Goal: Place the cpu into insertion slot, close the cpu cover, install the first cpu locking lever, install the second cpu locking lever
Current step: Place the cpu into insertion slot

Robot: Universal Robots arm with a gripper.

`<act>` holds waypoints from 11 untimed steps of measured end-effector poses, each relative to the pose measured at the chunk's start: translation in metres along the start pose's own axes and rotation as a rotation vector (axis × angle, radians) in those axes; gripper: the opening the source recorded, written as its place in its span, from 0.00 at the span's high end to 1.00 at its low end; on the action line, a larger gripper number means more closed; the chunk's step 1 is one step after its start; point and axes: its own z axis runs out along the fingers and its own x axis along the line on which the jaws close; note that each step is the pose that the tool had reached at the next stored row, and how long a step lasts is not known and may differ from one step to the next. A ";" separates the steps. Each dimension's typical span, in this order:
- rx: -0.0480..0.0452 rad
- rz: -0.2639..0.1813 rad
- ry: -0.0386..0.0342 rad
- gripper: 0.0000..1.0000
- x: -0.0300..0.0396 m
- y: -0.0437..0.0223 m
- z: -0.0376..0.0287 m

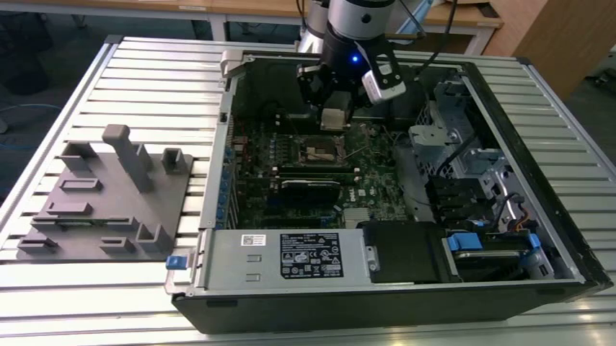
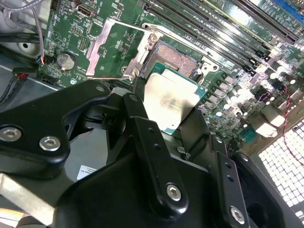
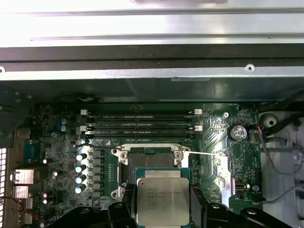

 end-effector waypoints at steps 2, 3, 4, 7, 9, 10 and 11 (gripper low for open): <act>-0.0005 0.000 -0.0002 0.46 -0.0001 -0.0001 0.0013; -0.0001 0.000 0.0000 0.46 -0.0001 -0.0002 0.0022; -0.0001 0.000 0.0000 0.46 -0.0001 -0.0003 0.0032; 0.0000 0.000 0.0000 0.46 -0.0001 -0.0005 0.0056; 0.0002 0.000 0.0000 0.46 -0.0001 -0.0005 0.0060; 0.0003 0.000 0.0001 0.46 -0.0001 -0.0005 0.0059; 0.0002 0.000 0.0001 0.46 -0.0001 -0.0006 0.0060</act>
